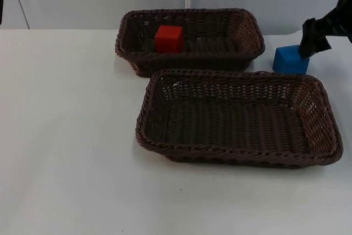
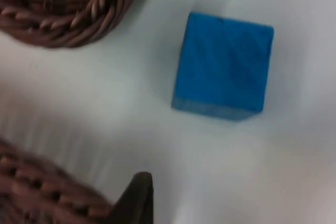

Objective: Pick up one cube with the left hand and place it into the upper basket. Pick up one cube with the right hand and place it into the lower basket.

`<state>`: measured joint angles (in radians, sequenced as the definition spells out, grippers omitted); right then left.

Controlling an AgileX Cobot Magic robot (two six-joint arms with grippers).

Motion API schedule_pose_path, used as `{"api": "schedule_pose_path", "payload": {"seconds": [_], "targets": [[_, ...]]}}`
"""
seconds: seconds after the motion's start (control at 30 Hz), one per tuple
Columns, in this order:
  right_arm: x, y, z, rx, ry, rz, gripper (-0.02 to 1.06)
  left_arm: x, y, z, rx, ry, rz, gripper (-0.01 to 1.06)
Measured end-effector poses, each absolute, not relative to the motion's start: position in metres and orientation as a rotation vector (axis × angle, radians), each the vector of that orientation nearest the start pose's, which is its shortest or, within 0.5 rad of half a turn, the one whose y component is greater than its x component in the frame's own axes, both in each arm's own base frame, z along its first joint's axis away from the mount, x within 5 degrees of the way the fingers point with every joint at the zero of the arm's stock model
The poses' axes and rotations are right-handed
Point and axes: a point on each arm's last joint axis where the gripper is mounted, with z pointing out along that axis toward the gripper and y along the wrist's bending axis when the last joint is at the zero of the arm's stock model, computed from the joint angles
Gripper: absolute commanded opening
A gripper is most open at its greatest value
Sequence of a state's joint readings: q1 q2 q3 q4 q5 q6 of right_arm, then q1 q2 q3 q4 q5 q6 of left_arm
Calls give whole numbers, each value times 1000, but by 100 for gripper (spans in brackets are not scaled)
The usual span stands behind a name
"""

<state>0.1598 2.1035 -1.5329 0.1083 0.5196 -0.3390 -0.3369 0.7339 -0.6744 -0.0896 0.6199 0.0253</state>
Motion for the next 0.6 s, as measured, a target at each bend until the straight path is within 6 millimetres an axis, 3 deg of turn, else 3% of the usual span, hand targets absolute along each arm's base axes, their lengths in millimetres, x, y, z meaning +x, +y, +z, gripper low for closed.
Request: {"api": "schedule_pose_path", "payload": {"seconds": [0.6], "targets": [[473, 82, 115, -379, 2439, 89, 105, 132, -51, 319, 343, 2148, -277, 87]]}}
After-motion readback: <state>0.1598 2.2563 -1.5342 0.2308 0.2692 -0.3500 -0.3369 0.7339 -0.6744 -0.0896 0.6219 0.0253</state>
